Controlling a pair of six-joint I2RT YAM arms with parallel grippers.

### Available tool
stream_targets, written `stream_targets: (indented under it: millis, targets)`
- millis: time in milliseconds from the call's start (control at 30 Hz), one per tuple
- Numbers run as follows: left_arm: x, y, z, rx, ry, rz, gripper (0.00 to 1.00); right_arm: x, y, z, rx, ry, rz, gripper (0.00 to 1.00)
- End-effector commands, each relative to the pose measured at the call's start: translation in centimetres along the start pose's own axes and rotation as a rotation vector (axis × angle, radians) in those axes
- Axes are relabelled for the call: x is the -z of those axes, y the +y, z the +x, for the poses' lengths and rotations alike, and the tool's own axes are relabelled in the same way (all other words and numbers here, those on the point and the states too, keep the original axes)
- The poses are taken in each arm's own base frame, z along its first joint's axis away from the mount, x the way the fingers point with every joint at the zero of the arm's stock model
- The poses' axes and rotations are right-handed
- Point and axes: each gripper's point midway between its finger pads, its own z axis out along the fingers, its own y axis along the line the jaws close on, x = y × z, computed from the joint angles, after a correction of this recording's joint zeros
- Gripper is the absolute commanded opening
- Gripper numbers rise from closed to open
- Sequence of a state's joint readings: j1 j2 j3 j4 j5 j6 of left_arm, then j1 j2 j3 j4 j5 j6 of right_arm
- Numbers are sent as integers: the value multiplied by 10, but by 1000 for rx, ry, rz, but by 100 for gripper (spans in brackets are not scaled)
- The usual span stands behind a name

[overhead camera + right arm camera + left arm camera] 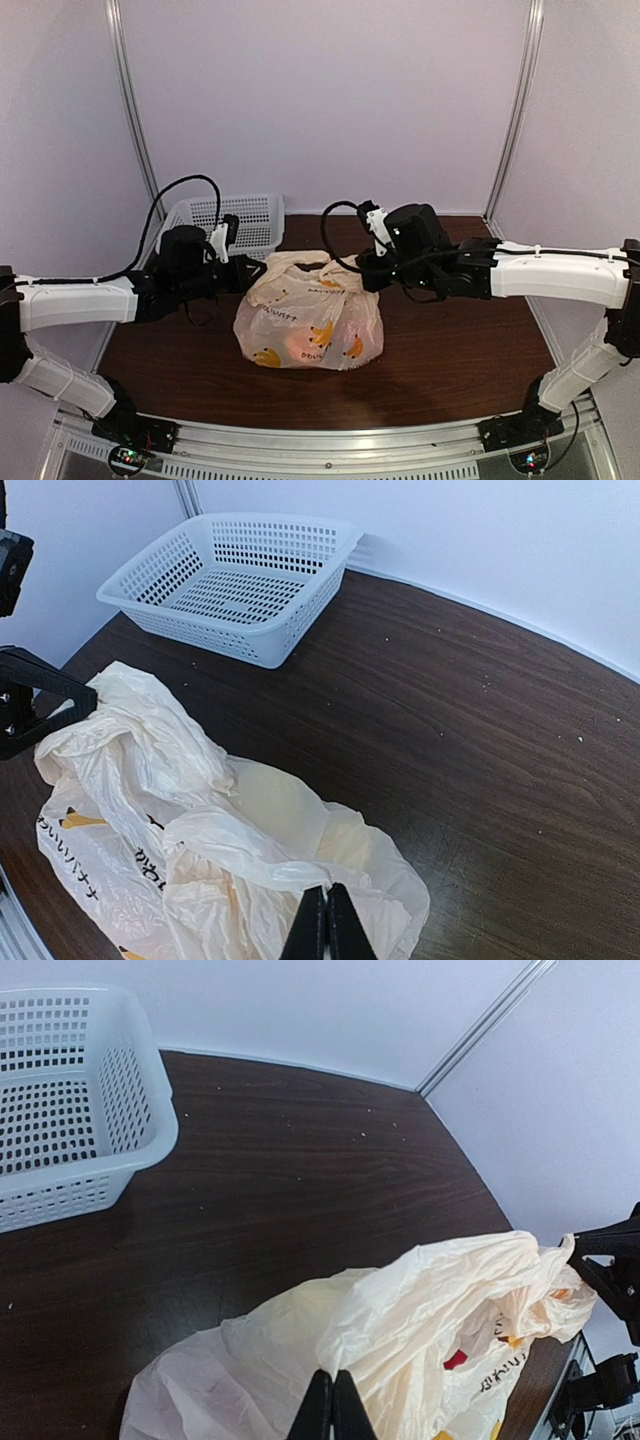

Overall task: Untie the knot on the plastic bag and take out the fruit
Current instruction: Untie the bag handles from the takeout bag.

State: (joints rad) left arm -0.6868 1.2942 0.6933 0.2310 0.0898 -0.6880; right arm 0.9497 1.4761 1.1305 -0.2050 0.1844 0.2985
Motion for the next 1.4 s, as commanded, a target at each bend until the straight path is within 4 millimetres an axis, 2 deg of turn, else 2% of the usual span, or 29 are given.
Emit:
stream_targets:
  millis: [0,133,167,233,367,533,667,800,933,1067,1167,1233,1367]
  targets:
    - [4,7,-1,17,-19,-17,0,3,-14,0,-51,-19,35,0]
    - [10,0,-3,-21,-25,12,0,2,-10,-1,-69,-25,-1,0]
    - [12,-2,-4,-40,-24,22,3,2,-7,-1,-71,-27,-18,0]
    - [15,-6,-4,-85,-14,33,13,2,-1,-2,-73,-30,-53,0]
    - [25,-14,-5,-190,15,50,22,2,3,-2,-79,-38,-80,0]
    - [41,-27,-20,-292,-10,73,43,2,5,-3,-87,-45,-95,0]
    - [52,-50,-39,-372,-57,126,64,2,7,-5,-94,-51,-106,0]
    - [54,-71,-46,-459,-62,162,72,1,7,-5,-98,-54,-107,0]
    - [41,-72,-43,-502,-22,119,78,1,9,-7,-102,-60,-114,0]
    - [24,-88,-37,-560,19,111,86,2,10,-9,-107,-65,-120,0]
    - [8,-91,-34,-601,35,61,94,2,9,-8,-107,-64,-122,0]
    - [-2,-82,-36,-618,41,-36,97,1,9,-7,-109,-63,-125,0]
    - [-16,-49,-35,-611,86,-261,97,2,9,-6,-112,-64,-128,0]
